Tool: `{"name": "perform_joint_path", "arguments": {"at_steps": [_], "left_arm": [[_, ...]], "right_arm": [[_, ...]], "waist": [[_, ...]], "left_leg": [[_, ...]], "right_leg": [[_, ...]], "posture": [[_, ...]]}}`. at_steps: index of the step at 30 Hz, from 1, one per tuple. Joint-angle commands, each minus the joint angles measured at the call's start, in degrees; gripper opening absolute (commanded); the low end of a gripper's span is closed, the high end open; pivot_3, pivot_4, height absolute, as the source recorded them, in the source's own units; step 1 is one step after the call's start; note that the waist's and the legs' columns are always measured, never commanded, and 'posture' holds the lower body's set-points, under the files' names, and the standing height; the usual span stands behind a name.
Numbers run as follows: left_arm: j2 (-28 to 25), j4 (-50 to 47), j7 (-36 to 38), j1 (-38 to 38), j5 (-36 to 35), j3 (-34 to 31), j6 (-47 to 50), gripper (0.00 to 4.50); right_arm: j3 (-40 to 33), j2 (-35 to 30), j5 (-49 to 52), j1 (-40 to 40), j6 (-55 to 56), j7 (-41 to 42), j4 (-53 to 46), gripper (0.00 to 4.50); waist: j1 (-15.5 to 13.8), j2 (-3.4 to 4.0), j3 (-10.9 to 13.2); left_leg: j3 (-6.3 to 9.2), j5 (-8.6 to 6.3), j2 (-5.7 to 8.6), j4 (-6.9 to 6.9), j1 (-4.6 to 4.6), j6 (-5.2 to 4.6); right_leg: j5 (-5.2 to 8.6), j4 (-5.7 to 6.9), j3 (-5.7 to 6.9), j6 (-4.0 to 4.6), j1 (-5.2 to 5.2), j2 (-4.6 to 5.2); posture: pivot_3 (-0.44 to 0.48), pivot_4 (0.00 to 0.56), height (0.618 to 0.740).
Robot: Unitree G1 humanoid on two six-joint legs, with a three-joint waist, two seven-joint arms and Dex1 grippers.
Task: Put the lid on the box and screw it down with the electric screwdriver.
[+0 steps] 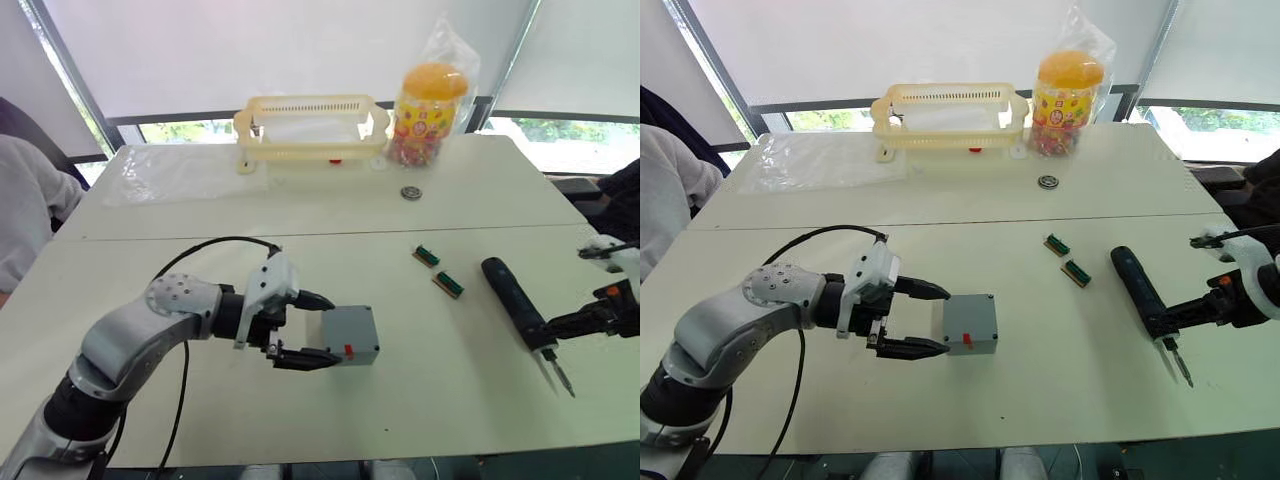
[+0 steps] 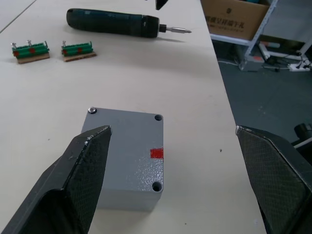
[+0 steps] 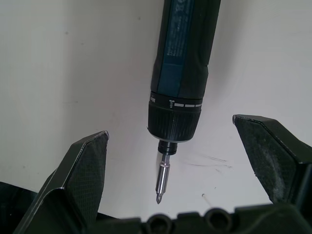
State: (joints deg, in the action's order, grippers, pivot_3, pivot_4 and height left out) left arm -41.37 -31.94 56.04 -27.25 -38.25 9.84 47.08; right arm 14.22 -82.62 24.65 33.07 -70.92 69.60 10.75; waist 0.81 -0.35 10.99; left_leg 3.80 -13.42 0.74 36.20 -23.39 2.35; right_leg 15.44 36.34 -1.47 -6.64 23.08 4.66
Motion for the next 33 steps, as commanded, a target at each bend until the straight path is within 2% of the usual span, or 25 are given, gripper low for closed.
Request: {"name": "perform_joint_path", "arguments": {"at_steps": [1,6,18,19,20,23,24,27,29,33], "left_arm": [[-0.02,-2.23,-1.21,0.40,-1.54,-1.80,0.50,4.21],[-0.53,-2.23,-2.06,1.26,-1.89,-2.11,0.51,4.21],[-1.51,-2.66,-2.48,1.65,-2.12,-2.09,1.05,4.21],[-1.81,-2.65,-2.31,1.61,-1.98,-1.99,1.02,4.21],[-2.06,-2.60,-2.16,1.60,-1.87,-1.93,0.95,4.21],[-2.47,-2.08,-1.84,1.44,-1.64,-1.82,0.61,4.21],[-2.58,-2.42,-1.99,1.58,-1.73,-1.90,0.68,4.21],[-2.76,-2.98,-2.28,1.83,-1.82,-1.98,0.71,4.21],[-3.07,-2.30,-1.82,1.75,-1.24,-1.87,0.10,4.21],[-3.84,1.60,0.49,0.38,-0.95,-2.88,-1.25,4.21]], "right_arm": [[0.37,0.82,-1.71,2.27,-0.84,1.03,2.23,4.49],[1.89,3.95,-3.17,4.26,-2.91,1.01,5.49,4.49],[6.27,11.71,-10.63,7.52,1.62,-1.33,14.14,4.49],[6.76,11.99,-11.65,7.26,2.67,-1.61,14.36,3.95],[7.17,12.02,-12.21,6.85,3.28,-1.33,14.15,3.63],[7.32,12.11,-12.88,5.47,3.32,-1.39,13.02,2.01],[7.37,12.18,-12.99,5.00,2.94,-1.54,12.57,1.70],[6.60,12.57,-13.05,3.38,2.18,-2.09,11.14,1.71],[3.62,14.07,-13.10,3.83,2.38,-4.83,12.01,1.71],[-7.96,17.48,-12.04,7.33,3.76,-12.33,13.69,1.71]], "waist": [[-0.01,0.02,0.00],[0.02,0.02,0.00],[0.00,0.02,-0.01],[0.00,0.02,-0.01],[0.01,0.02,-0.01],[-0.01,-0.03,-0.04],[-0.02,-0.09,-0.07],[-0.16,-0.17,-0.12],[-0.15,-0.22,-0.14],[0.54,-0.44,-0.22]], "left_leg": [[0.00,0.00,0.00,0.01,0.00,0.00],[0.00,0.00,0.01,0.01,0.00,0.00],[-0.01,0.01,0.03,0.04,0.00,0.01],[-0.01,0.01,0.03,0.04,0.00,0.01],[-0.01,0.01,0.03,0.04,0.00,0.02],[-0.01,0.01,0.03,0.06,0.01,0.02],[0.00,0.01,0.03,0.07,0.02,0.02],[0.03,0.01,0.05,0.12,0.05,0.02],[0.08,0.01,0.06,0.13,0.08,0.02],[0.01,0.01,0.06,0.24,0.17,0.02]], "right_leg": [[-0.01,0.00,0.00,-0.01,0.00,0.00],[-0.01,0.02,-0.01,-0.02,0.01,0.00],[-0.04,0.06,-0.02,-0.06,0.01,0.00],[-0.04,0.07,-0.02,-0.06,0.01,0.00],[-0.04,0.07,-0.02,-0.06,0.01,0.00],[-0.04,0.07,-0.02,-0.07,-0.02,0.00],[-0.04,0.07,-0.02,-0.07,-0.04,0.00],[-0.04,0.06,-0.01,-0.07,-0.14,0.00],[-0.04,0.04,0.00,-0.07,-0.22,0.00],[-0.10,0.01,-0.03,0.00,-0.33,0.00]], "posture": [[0.000,0.150,0.740],[0.000,0.150,0.740],[0.000,0.150,0.740],[0.000,0.150,0.740],[0.000,0.150,0.740],[0.000,0.150,0.740],[0.000,0.150,0.740],[0.000,0.150,0.740],[0.000,0.150,0.740],[0.000,0.150,0.740]]}}
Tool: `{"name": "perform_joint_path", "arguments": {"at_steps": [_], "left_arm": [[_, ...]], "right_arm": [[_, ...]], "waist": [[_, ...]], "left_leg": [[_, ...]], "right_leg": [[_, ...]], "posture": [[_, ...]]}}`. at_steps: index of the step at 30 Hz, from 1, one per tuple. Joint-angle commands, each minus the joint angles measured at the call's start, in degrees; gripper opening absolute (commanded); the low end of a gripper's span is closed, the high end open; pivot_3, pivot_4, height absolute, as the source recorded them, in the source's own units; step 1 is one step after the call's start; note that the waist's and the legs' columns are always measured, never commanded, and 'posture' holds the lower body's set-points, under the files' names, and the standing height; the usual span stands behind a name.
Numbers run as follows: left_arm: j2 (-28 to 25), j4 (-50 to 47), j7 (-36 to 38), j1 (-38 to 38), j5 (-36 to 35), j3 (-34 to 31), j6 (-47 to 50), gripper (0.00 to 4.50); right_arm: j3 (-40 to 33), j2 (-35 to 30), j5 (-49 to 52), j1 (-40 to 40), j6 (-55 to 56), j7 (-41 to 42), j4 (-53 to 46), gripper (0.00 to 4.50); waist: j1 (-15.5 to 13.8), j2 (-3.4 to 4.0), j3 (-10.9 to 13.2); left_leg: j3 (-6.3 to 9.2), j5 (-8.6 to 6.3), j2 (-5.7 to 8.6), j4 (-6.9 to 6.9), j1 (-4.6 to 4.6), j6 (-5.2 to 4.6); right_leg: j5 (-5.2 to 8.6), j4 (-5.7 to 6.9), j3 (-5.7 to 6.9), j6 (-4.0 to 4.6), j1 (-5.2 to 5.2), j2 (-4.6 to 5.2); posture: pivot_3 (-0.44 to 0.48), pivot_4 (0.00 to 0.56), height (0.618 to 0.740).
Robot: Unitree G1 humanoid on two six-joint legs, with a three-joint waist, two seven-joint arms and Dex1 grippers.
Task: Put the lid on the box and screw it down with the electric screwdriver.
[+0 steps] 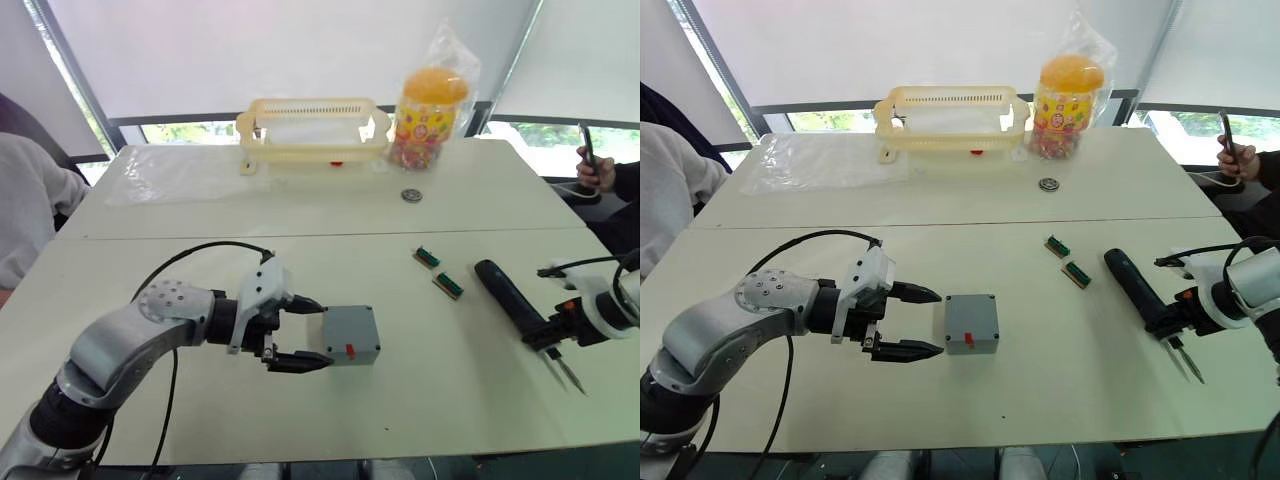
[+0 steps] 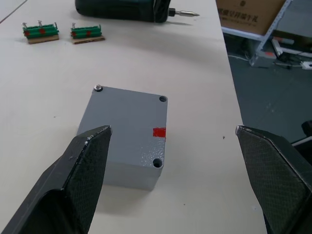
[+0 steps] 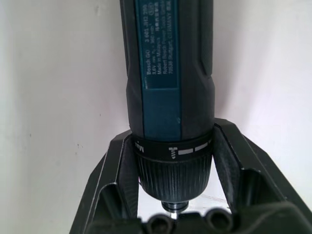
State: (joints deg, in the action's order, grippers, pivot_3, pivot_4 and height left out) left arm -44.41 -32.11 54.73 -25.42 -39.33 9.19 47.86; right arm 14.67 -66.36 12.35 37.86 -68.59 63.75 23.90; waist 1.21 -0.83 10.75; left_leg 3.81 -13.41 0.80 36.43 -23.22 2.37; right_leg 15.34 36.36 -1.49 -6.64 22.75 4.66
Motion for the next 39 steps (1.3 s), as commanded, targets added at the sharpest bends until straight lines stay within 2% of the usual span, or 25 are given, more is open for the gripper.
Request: {"name": "perform_joint_path", "arguments": {"at_steps": [1,3,6,8,10,12,14,15,16,18,20,26,32,39], "left_arm": [[-0.83,3.15,2.76,-2.28,0.52,-1.98,-2.64,4.21],[-0.34,5.66,4.67,-4.62,2.94,0.72,-4.81,4.21],[1.53,11.57,8.20,-7.76,6.01,4.16,-8.34,4.21],[2.91,16.00,9.63,-9.42,8.06,5.22,-10.60,4.21],[4.54,20.07,10.30,-10.97,10.44,6.01,-13.29,4.21],[6.41,22.76,10.62,-12.39,11.96,6.40,-15.17,4.21],[7.65,24.06,11.45,-13.23,13.23,6.82,-16.69,4.21],[7.96,24.72,11.96,-13.43,13.85,6.88,-17.47,4.21],[8.33,25.06,12.27,-13.44,14.46,7.10,-18.14,3.66],[9.44,25.12,12.48,-13.22,15.65,8.10,-19.02,2.84],[10.17,25.48,12.64,-13.33,16.44,8.49,-19.53,1.81],[13.08,24.89,9.83,-11.60,20.04,10.36,-20.17,1.81],[13.86,25.85,9.24,-9.95,22.63,11.54,-20.81,1.81],[13.44,27.06,10.73,-9.25,24.91,13.61,-20.77,1.81]], "right_arm": [[-12.69,2.07,1.55,2.61,1.47,-8.08,-0.68,1.71],[-19.87,2.06,3.73,-2.11,1.86,-9.49,-6.66,1.71],[-30.18,5.36,5.16,-10.46,3.11,-14.37,-17.26,1.71],[-38.45,9.41,6.37,-12.46,3.09,-18.88,-23.32,1.71],[-46.83,15.12,8.02,-12.54,6.41,-23.91,-30.31,1.71],[-53.17,23.48,12.61,-11.12,8.66,-28.52,-39.91,1.71],[-55.58,32.00,17.63,-10.03,11.78,-32.03,-48.80,1.71],[-55.18,34.69,18.78,-9.98,12.19,-33.50,-51.61,1.71],[-54.28,37.69,20.39,-10.23,11.79,-35.12,-54.44,1.71],[-50.60,44.51,23.38,-11.73,12.64,-38.34,-59.67,1.71],[-47.15,47.92,24.36,-13.04,14.37,-40.01,-62.19,1.71],[-36.64,54.29,23.62,-20.17,20.70,-42.57,-65.20,1.71],[-29.53,55.74,22.44,-23.86,25.78,-44.90,-65.39,1.71],[-25.15,55.11,22.13,-25.70,29.19,-45.61,-64.85,1.71]], "waist": [[0.16,0.12,0.07],[-0.25,0.48,0.15],[-1.04,0.53,0.11],[-0.95,0.52,0.11],[-0.62,0.56,0.13],[-0.37,0.57,0.14],[-0.03,0.58,0.14],[0.05,0.59,0.13],[0.00,0.60,0.13],[-0.12,0.55,0.10],[-0.18,0.56,0.10],[-0.48,0.56,0.10],[-0.11,0.56,0.10],[-0.22,0.56,0.10]], "left_leg": [[-0.07,0.00,0.00,0.06,0.00,0.00],[-0.12,0.00,0.00,0.14,-0.07,0.00],[0.02,0.00,0.02,0.10,-0.13,0.00],[0.10,0.00,0.03,0.04,-0.14,0.00],[0.08,0.00,0.05,0.03,-0.18,0.00],[-0.01,0.01,0.07,0.04,-0.20,0.01],[-0.05,0.01,0.05,0.03,-0.20,0.01],[-0.06,0.01,0.03,0.00,-0.19,0.01],[-0.04,0.02,0.03,-0.02,-0.19,0.02],[0.03,0.02,-0.02,-0.10,-0.15,0.02],[0.06,0.03,-0.06,-0.11,-0.14,0.03],[0.06,0.03,0.09,0.03,-0.21,0.04],[0.07,0.03,0.07,-0.01,-0.18,0.04],[0.09,0.03,0.06,-0.01,-0.17,0.04]], "right_leg": [[-0.05,-0.01,-0.06,0.02,0.00,0.01],[-0.14,0.01,-0.10,-0.02,0.07,0.01],[-0.19,0.09,-0.03,-0.17,0.13,-0.03],[-0.20,0.10,0.04,-0.19,0.13,-0.05],[-0.21,0.11,0.02,-0.20,0.18,-0.02],[-0.22,0.21,-0.08,-0.22,0.29,0.01],[-0.22,0.42,-0.15,-0.23,0.44,0.01],[-0.20,0.53,-0.16,-0.24,0.52,-0.01],[-0.15,0.72,-0.17,-0.26,0.60,-0.02],[-0.10,0.76,-0.16,-0.22,0.60,-0.11],[-0.09,0.80,-0.13,-0.19,0.59,-0.14],[-0.09,0.79,-0.14,-0.19,0.57,0.01],[-0.09,0.87,-0.15,-0.18,0.63,-0.04],[-0.09,0.86,-0.15,-0.18,0.61,-0.05]], "posture": [[0.000,0.150,0.740],[0.000,0.150,0.740],[0.000,0.150,0.740],[0.000,0.150,0.740],[0.000,0.150,0.740],[0.000,0.150,0.740],[0.000,0.150,0.740],[0.000,0.150,0.740],[0.000,0.150,0.740],[0.000,0.150,0.740],[0.000,0.150,0.740],[0.000,0.150,0.740],[0.000,0.150,0.740],[0.000,0.150,0.740]]}}
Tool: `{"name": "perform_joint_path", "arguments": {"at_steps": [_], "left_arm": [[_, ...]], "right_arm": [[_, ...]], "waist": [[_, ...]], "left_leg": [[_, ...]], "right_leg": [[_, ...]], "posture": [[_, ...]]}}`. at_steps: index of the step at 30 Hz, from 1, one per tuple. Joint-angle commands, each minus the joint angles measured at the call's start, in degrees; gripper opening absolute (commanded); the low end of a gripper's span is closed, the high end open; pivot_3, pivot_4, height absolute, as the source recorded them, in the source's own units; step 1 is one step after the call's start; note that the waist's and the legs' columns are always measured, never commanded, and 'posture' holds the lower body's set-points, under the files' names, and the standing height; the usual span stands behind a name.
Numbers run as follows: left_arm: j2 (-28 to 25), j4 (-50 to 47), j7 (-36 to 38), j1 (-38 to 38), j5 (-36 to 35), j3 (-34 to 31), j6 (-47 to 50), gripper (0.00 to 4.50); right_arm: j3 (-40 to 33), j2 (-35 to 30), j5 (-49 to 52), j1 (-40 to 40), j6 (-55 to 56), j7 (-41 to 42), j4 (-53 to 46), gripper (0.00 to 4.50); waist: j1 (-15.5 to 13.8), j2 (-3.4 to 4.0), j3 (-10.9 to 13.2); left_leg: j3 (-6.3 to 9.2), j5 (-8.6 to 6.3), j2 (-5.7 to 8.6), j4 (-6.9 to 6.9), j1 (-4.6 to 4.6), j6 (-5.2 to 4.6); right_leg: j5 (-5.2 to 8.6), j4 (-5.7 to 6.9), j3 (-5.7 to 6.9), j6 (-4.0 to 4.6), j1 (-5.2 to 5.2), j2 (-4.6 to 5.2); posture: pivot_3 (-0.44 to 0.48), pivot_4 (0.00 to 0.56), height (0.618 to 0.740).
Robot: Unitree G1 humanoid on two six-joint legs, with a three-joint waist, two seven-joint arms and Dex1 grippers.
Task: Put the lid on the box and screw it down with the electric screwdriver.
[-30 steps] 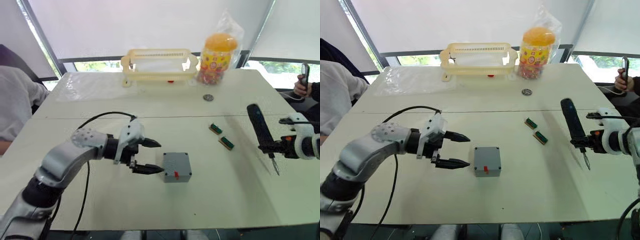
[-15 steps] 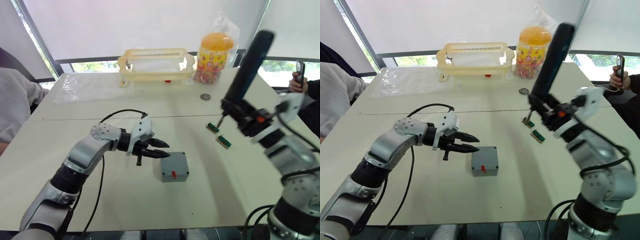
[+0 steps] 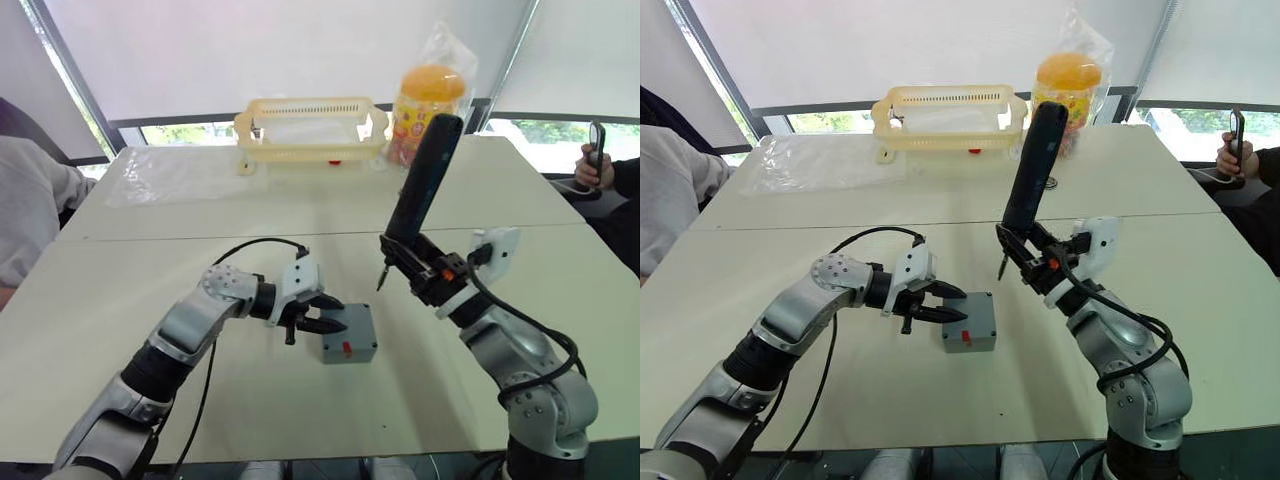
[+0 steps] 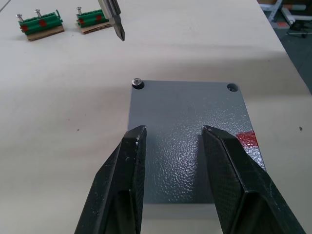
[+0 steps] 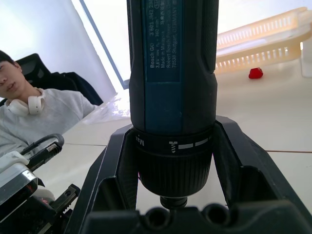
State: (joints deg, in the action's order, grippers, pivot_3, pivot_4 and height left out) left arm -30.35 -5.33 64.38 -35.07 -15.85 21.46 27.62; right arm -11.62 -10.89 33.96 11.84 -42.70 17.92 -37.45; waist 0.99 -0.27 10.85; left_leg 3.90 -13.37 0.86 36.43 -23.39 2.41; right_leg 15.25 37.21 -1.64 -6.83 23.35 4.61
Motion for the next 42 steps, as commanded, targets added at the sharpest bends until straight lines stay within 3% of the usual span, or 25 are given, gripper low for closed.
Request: {"name": "perform_joint_path", "arguments": {"at_steps": [1,10,42], "left_arm": [[-0.67,0.40,1.29,0.54,1.70,1.51,-0.61,1.81],[-0.70,1.85,2.19,0.96,4.17,2.45,-2.82,1.81],[-0.52,0.64,1.94,1.37,3.71,2.20,-1.80,1.81]], "right_arm": [[1.62,-0.47,0.59,0.12,3.57,0.22,-3.54,1.71],[5.12,-1.13,-0.14,-1.43,6.22,-0.47,-2.81,1.71],[7.26,-2.38,-3.40,-3.39,10.34,-0.35,0.50,1.71]], "waist": [[0.00,0.00,0.00],[-0.01,-0.01,-0.02],[-0.03,-0.02,-0.02]], "left_leg": [[0.00,0.00,0.00,0.00,0.00,0.00],[0.01,0.00,0.00,0.01,0.03,0.00],[0.02,0.00,0.00,0.01,0.05,0.00]], "right_leg": [[0.00,0.00,0.00,0.00,-0.01,0.00],[0.00,0.00,0.00,0.00,-0.04,0.00],[0.00,-0.01,0.01,0.00,-0.07,0.00]], "posture": [[0.000,0.150,0.740],[0.000,0.150,0.740],[0.000,0.150,0.740]]}}
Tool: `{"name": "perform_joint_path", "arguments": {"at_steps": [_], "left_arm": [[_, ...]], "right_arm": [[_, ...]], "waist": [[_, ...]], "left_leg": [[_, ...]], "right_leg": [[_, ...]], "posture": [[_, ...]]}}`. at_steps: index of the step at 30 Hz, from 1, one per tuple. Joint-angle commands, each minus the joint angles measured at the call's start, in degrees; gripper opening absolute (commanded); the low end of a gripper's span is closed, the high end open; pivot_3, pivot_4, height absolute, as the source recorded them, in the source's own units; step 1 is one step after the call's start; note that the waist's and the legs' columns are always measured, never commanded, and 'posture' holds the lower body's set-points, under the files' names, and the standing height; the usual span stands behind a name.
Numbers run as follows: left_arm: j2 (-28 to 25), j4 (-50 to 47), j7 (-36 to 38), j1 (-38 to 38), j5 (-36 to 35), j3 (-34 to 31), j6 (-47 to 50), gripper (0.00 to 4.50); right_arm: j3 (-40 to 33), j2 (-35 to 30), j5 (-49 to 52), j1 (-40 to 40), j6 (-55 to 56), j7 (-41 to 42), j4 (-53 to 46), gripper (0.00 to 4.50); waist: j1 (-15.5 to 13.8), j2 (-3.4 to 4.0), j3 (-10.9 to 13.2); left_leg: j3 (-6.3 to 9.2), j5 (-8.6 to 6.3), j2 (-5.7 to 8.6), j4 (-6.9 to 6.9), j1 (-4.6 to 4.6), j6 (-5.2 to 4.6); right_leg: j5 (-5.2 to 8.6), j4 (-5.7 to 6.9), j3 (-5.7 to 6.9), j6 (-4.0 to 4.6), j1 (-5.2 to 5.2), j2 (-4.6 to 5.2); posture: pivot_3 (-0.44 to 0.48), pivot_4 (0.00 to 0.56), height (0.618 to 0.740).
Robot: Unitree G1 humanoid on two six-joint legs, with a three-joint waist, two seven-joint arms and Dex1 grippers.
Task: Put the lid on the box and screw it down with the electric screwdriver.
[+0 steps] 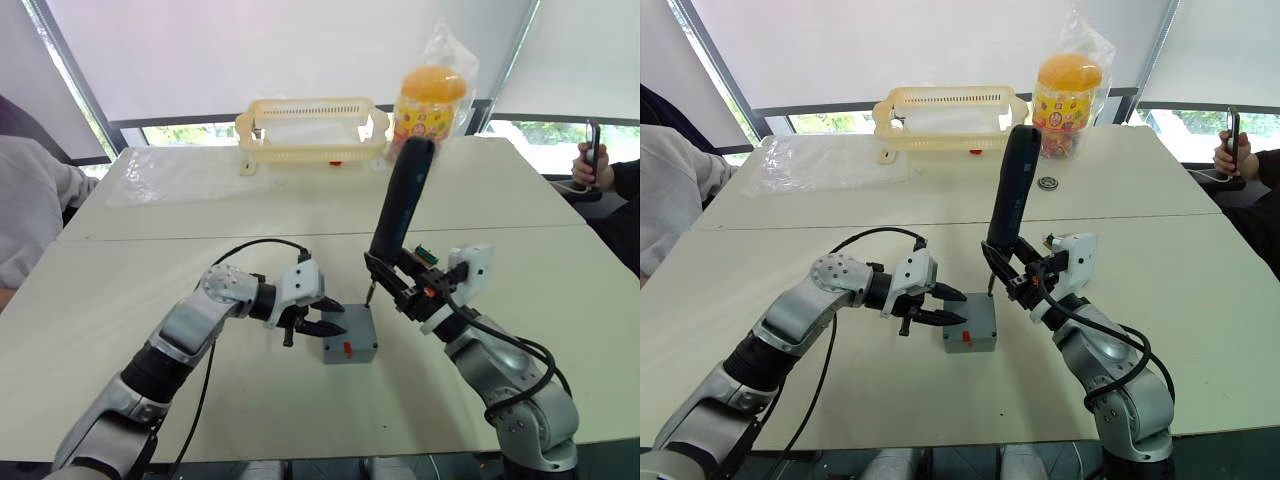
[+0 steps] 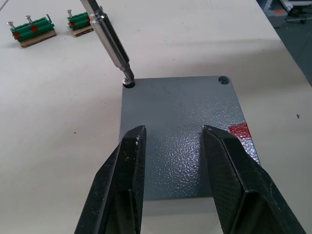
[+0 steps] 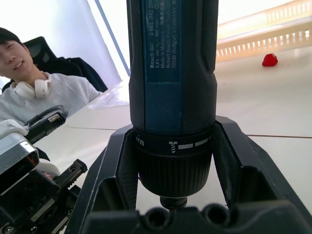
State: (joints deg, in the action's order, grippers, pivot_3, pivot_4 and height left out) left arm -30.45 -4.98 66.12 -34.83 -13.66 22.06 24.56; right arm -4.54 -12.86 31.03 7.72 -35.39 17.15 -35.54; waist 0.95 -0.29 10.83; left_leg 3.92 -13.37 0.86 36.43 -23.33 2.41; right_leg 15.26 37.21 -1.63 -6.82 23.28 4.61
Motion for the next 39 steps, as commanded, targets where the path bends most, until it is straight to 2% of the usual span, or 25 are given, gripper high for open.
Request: {"name": "perform_joint_path", "arguments": {"at_steps": [1,16,39], "left_arm": [[-0.42,0.23,0.20,1.15,1.50,1.58,1.32,1.81],[0.02,0.18,-0.03,1.13,1.53,1.65,1.51,1.81],[-0.04,0.77,0.15,1.15,1.91,1.93,1.05,1.81]], "right_arm": [[0.22,-0.42,-0.63,0.66,3.21,0.47,-1.24,1.71],[0.35,0.22,-0.94,0.33,5.40,0.31,0.44,1.71],[-1.03,-0.42,2.67,0.22,3.89,-1.57,-2.46,1.71]], "waist": [[0.00,0.00,0.00],[-0.08,-0.02,-0.01],[-0.12,-0.02,-0.01]], "left_leg": [[0.00,0.00,0.00,0.00,0.00,0.00],[0.00,0.00,0.00,0.00,0.02,0.00],[0.01,0.00,0.00,0.00,0.02,0.00]], "right_leg": [[0.00,0.00,0.00,0.00,0.00,0.00],[0.00,-0.01,0.00,0.00,-0.05,0.00],[0.00,-0.01,0.01,0.00,-0.05,0.00]], "posture": [[0.000,0.150,0.740],[0.000,0.150,0.740],[0.000,0.150,0.740]]}}
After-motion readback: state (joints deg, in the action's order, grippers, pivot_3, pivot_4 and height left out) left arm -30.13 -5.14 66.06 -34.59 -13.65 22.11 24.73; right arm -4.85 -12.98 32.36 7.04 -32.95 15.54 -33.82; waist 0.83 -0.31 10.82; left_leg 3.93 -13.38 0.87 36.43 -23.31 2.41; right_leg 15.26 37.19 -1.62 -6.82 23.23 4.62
